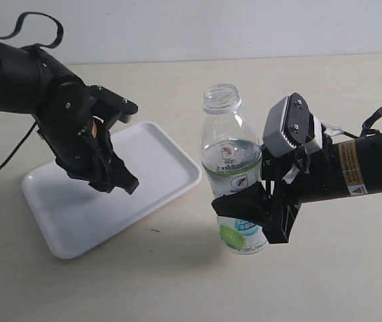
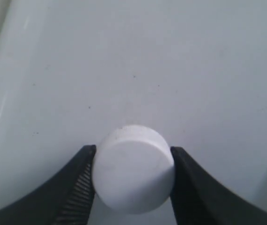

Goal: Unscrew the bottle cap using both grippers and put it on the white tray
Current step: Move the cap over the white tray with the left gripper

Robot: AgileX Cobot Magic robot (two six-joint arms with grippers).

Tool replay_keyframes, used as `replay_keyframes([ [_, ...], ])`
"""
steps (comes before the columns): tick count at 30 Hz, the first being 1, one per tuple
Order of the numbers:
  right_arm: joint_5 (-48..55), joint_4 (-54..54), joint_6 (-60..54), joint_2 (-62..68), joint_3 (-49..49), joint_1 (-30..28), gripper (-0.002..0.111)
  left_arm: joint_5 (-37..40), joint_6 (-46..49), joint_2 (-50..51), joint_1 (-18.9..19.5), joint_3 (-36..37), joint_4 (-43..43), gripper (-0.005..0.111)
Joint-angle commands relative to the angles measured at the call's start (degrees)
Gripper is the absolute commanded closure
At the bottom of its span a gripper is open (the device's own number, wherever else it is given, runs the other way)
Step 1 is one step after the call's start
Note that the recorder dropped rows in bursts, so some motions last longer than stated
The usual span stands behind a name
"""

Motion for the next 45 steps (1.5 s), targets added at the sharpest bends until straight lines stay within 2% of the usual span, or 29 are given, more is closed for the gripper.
replay_keyframes([
  [1, -1.85, 1.37, 0.55, -0.51, -0.14, 0.15, 0.108, -0.28, -0.16, 1.50, 0.08, 0.09, -0.53, 0.107],
  [21, -1.87, 1.27, 0.55, -0.51, -0.14, 0.15, 0.108, -1.15, 0.25, 2.27, 0.08, 0.09, -0.53, 0.105],
  [24, -1.87, 1.27, 0.55, -0.51, -0.14, 0.15, 0.108, -0.93, 0.48, 2.36, 0.08, 0.09, -0.53, 0.095],
  [29, -1.87, 1.14, 0.55, -0.51, -0.14, 0.15, 0.108, 0.16, 0.48, 2.63, 0.08, 0.09, -0.66, 0.068],
  [36, -1.64, 1.14, 0.64, -0.51, -0.14, 0.15, 0.108, 2.25, 0.29, 2.74, 0.08, 0.09, -0.66, 0.024],
  [39, -1.64, 1.14, 0.64, -0.51, -0.14, 0.15, 0.108, 2.25, -0.91, 2.74, 0.08, 0.09, -0.66, 0.019],
  [45, -1.66, 1.28, 0.42, -0.51, -0.14, 0.15, 0.108, 2.36, -1.93, 1.30, 0.08, 0.09, -0.66, 0.019],
])
